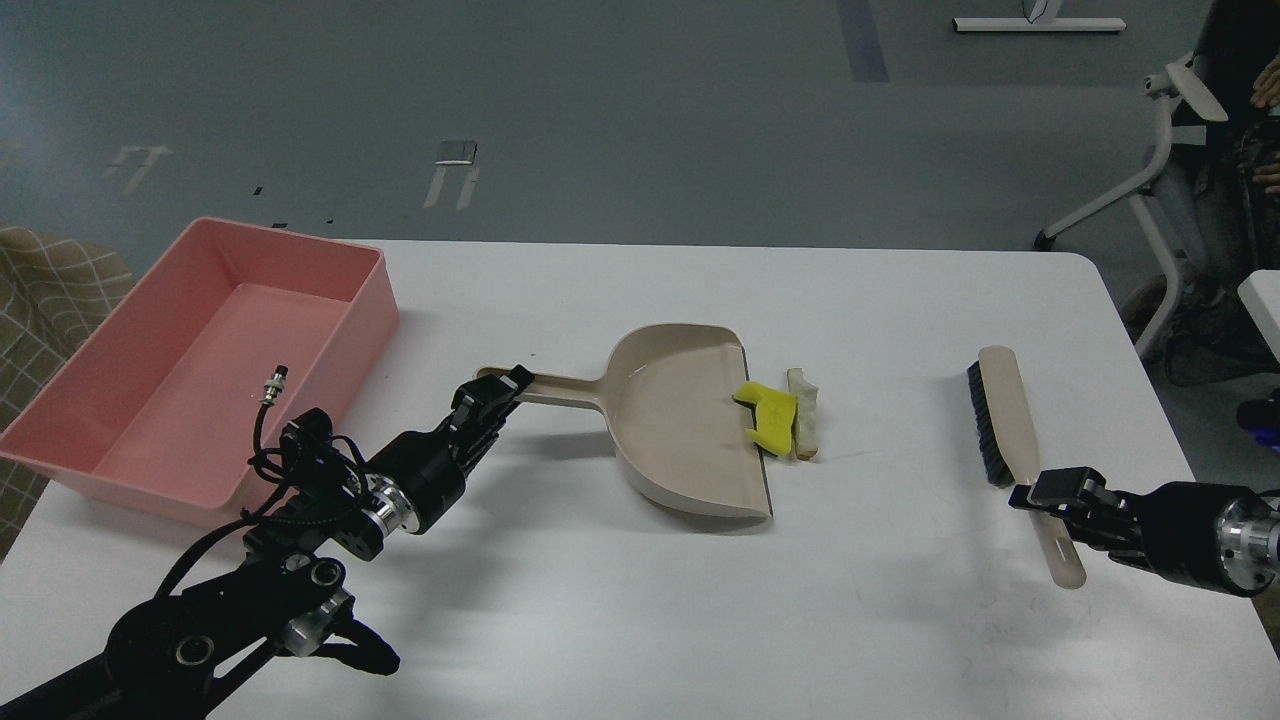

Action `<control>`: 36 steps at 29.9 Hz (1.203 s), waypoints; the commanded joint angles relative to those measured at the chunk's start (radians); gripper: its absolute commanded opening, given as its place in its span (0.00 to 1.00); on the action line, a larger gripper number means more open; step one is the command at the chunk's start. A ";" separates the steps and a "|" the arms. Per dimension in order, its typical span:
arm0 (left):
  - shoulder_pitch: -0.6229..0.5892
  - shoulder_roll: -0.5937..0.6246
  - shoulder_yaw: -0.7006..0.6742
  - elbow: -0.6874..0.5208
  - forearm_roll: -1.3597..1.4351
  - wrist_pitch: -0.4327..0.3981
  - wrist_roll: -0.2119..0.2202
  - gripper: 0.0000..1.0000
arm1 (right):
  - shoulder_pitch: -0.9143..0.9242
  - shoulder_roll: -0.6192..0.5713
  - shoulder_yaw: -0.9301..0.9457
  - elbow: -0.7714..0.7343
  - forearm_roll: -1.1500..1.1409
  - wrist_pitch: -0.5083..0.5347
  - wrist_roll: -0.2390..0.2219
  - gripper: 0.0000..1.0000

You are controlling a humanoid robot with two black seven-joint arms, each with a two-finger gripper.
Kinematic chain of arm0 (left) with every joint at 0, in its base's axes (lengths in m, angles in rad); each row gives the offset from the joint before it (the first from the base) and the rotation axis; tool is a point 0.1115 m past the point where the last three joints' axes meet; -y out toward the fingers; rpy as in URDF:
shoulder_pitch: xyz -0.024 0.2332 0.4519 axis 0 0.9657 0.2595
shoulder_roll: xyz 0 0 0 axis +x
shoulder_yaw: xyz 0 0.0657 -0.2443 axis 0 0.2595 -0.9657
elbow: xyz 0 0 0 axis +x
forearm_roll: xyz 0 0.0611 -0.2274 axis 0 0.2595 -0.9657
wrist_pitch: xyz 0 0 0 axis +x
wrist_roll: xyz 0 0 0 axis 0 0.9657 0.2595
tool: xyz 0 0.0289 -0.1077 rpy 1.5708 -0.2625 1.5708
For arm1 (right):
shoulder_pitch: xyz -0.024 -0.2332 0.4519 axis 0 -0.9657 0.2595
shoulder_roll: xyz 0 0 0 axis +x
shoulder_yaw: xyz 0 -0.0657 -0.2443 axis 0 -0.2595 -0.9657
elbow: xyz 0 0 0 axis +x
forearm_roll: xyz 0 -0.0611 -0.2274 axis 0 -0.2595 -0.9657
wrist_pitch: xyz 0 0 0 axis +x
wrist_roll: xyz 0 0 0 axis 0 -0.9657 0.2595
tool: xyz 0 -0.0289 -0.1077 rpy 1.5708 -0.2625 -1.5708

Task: Sweep and dump garbage into bin
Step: 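Reach the right gripper down and grasp the wooden brush handle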

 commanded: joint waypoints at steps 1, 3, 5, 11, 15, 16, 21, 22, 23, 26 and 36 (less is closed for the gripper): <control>0.000 0.000 0.000 0.000 0.000 0.000 0.000 0.00 | -0.002 0.000 -0.001 0.000 0.000 -0.001 -0.001 0.51; 0.002 0.000 0.000 0.000 0.000 0.000 0.000 0.00 | -0.005 0.000 -0.001 0.000 0.000 -0.001 -0.003 0.51; 0.003 0.000 0.000 0.000 0.000 0.000 0.000 0.00 | -0.007 0.000 -0.001 0.000 0.000 -0.001 -0.007 0.51; 0.003 0.000 0.000 0.000 0.000 -0.001 0.000 0.00 | -0.011 0.000 -0.001 0.000 0.000 -0.001 -0.010 0.50; 0.006 0.001 0.001 0.000 0.001 -0.003 -0.003 0.00 | -0.011 0.002 -0.001 0.000 0.000 -0.001 -0.010 0.50; 0.006 0.001 0.001 0.000 0.001 -0.003 -0.005 0.00 | -0.011 0.002 -0.001 0.000 0.000 -0.001 -0.010 0.50; 0.009 0.001 0.001 0.000 0.021 -0.003 -0.008 0.00 | -0.011 0.002 -0.001 -0.001 0.000 -0.001 -0.010 0.50; 0.009 0.001 0.001 0.000 0.021 -0.003 -0.008 0.00 | -0.011 0.002 -0.001 -0.001 0.000 -0.001 -0.010 0.50; 0.009 0.001 0.001 0.000 0.020 -0.003 -0.008 0.00 | -0.011 0.002 -0.001 -0.001 0.000 -0.001 -0.010 0.49; 0.009 0.001 0.001 0.000 0.020 -0.003 -0.008 0.00 | -0.011 0.003 -0.001 -0.001 0.000 -0.001 -0.010 0.45; 0.009 0.001 0.001 0.000 0.020 -0.003 -0.008 0.00 | -0.013 0.008 -0.001 0.000 0.002 -0.003 -0.010 0.25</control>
